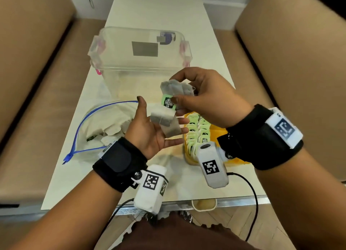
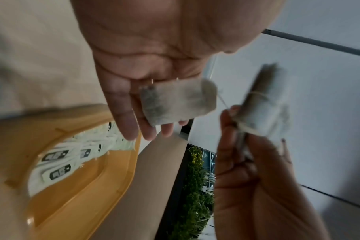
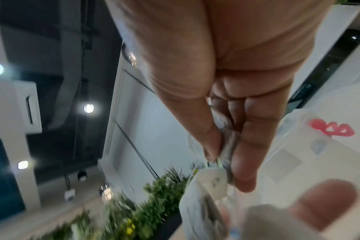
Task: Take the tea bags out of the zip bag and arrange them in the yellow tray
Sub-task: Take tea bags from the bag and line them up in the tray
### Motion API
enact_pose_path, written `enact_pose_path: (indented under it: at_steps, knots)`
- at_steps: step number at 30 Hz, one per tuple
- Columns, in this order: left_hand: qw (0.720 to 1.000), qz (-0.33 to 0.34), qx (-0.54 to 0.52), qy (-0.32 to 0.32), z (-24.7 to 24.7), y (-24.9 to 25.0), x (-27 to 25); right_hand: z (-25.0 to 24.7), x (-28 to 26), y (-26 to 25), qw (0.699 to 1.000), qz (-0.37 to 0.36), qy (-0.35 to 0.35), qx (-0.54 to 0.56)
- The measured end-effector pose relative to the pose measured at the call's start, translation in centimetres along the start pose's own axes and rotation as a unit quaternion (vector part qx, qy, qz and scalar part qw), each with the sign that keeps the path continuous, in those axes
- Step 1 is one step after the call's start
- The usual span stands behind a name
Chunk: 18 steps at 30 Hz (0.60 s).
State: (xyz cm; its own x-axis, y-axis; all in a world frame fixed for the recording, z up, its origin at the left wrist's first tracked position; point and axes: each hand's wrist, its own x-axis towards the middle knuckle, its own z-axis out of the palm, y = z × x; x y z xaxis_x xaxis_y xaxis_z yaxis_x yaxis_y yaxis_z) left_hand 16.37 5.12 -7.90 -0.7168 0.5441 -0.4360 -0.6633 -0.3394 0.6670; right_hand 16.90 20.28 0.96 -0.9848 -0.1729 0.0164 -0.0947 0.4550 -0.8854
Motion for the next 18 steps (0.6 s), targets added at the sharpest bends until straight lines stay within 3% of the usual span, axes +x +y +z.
enact_pose_path:
  at_steps: [4,10,13,18]
  knots:
    - [0.999,-0.009,-0.035,0.000,0.3,0.1,0.0,0.8,-0.2,0.8,0.989,0.005,-0.020,-0.150]
    - [1.000,-0.004,-0.010,0.023,0.8,0.0,0.3,2.3,0.1,1.9,0.943,-0.019,-0.067,-0.327]
    - [0.999,0.006,-0.012,0.050,0.7,-0.3,0.6,2.6,0.0,2.8,0.942,-0.016,-0.081,-0.324]
    - [0.997,0.014,-0.014,0.076,0.4,-0.5,0.6,2.2,-0.6,4.0,0.967,0.002,-0.062,-0.248]
